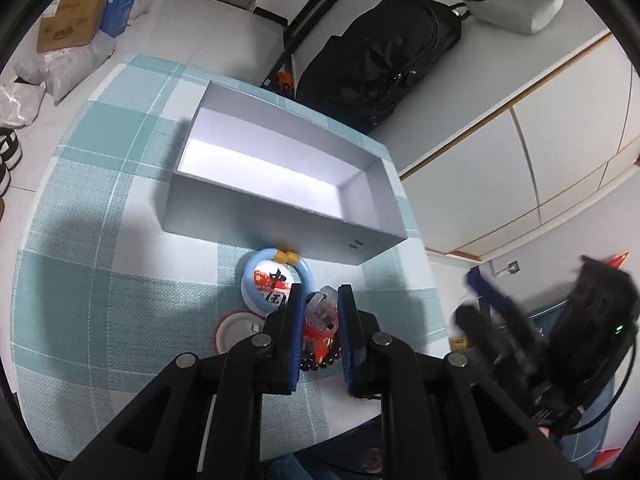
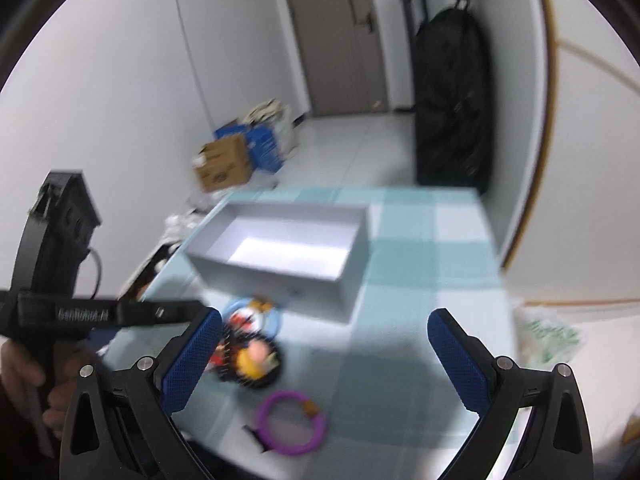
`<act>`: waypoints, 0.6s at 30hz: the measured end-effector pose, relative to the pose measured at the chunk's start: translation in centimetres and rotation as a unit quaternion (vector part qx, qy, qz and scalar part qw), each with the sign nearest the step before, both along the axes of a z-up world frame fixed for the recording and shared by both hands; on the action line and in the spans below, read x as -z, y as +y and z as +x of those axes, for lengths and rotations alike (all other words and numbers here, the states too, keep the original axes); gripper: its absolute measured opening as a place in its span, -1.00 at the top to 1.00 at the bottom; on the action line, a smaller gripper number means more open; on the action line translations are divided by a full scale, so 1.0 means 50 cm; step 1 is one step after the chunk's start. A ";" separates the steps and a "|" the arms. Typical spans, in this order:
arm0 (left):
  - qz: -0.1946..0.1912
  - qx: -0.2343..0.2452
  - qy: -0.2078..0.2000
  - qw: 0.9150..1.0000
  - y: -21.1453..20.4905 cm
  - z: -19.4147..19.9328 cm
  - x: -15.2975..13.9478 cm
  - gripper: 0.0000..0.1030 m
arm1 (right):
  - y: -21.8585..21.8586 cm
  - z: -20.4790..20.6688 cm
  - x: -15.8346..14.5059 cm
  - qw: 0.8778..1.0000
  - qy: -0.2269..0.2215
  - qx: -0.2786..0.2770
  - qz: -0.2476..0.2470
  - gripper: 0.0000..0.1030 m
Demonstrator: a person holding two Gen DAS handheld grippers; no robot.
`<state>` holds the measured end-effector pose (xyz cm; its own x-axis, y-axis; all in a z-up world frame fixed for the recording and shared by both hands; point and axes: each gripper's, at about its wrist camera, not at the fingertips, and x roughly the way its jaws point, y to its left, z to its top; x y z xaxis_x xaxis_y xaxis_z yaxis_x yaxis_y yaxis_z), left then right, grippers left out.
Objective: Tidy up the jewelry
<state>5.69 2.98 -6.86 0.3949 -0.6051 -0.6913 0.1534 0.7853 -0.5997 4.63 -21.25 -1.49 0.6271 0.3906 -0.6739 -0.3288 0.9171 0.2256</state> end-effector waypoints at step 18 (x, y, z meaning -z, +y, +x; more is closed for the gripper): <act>-0.037 -0.017 -0.014 0.999 0.042 0.009 -0.025 0.78 | 0.121 -0.002 0.081 0.987 0.099 -0.123 0.005 0.24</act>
<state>6.11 5.06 -5.59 0.4358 -0.6400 -0.6328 0.1450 0.7438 -0.6525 4.54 -15.17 -5.54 0.3689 0.5227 -0.7685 -0.4905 0.8119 0.3168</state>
